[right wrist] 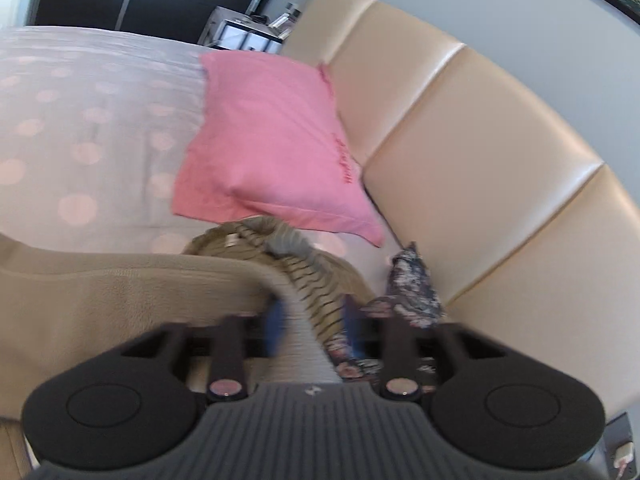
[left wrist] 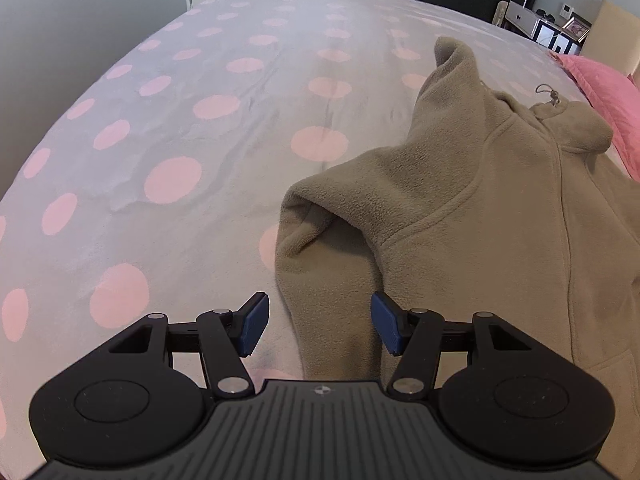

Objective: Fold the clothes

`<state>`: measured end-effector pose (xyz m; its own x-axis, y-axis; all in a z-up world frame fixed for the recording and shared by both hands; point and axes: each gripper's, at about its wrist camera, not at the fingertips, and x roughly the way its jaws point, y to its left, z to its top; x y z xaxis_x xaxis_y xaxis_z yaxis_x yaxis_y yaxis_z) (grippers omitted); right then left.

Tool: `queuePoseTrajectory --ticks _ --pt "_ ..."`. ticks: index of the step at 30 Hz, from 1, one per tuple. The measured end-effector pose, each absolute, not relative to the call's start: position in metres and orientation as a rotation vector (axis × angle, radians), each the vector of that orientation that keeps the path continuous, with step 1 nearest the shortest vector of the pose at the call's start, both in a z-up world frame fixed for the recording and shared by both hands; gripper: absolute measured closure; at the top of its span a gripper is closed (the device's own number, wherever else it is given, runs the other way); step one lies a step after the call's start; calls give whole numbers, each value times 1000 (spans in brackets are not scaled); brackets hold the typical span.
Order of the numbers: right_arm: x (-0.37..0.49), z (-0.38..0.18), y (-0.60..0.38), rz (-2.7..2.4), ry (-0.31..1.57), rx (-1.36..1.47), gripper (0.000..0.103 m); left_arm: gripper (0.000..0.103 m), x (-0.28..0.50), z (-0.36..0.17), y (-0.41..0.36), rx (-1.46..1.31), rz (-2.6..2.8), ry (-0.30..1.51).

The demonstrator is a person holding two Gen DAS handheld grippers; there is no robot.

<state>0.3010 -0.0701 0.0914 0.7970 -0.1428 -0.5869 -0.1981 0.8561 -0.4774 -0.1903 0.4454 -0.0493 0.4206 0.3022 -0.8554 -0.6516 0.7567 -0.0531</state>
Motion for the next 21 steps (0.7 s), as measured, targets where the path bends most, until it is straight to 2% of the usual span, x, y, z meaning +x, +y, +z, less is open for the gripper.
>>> queuePoseTrajectory --ticks 9,15,16,18,20,21 --pt "192 48 -69 338 697 -348 46 46 -200 -92 468 -676 589 996" --pt "161 17 -80 352 744 -258 43 46 -189 -114 459 -716 564 1041" --pt "159 11 -86 339 742 -224 43 49 -187 -117 457 -714 564 1048" --pt "154 -1 -102 306 734 -159 43 63 -183 -118 450 -666 587 1064" --pt "158 -10 -111 277 794 -119 43 86 -180 -114 444 -616 604 1081" --pt "160 -15 -115 263 822 -99 43 92 -180 -108 442 -603 615 1066"
